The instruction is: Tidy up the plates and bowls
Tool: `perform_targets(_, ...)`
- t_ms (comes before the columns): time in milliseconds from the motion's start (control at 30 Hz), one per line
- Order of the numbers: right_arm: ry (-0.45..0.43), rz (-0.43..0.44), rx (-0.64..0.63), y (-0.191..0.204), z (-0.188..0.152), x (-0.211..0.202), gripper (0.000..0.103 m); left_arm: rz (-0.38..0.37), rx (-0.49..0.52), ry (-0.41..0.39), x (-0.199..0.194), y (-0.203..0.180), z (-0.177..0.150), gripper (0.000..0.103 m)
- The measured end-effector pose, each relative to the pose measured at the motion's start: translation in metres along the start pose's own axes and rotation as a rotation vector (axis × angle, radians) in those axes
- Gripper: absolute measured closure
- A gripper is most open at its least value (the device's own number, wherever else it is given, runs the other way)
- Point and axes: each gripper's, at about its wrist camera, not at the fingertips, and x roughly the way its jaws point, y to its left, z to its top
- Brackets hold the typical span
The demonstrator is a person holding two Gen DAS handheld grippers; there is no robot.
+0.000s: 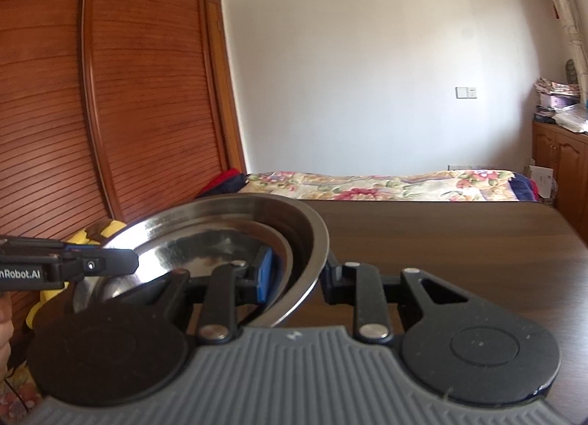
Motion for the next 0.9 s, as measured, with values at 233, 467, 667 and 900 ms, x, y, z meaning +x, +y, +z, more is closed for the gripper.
perform_targets(233,0.032,0.04,-0.016,0.018,0.0,0.016,0.074,0.037,-0.025,0.007,-0.002,0.024,-0.003,0.071)
perform_targets(467,0.046,0.055,-0.031,0.029,0.004,0.021,0.074,0.044,-0.042,0.003,-0.008,0.034,-0.003,0.071)
perform_targets(667,0.06,0.073,-0.036,0.036,0.005,0.027,0.074,0.052,-0.053,0.008,-0.011,0.04,-0.005,0.071)
perform_targets(900,0.075,0.079,-0.044,0.04,0.003,0.032,0.074,0.06,-0.061,0.018,-0.01,0.043,-0.006,0.071)
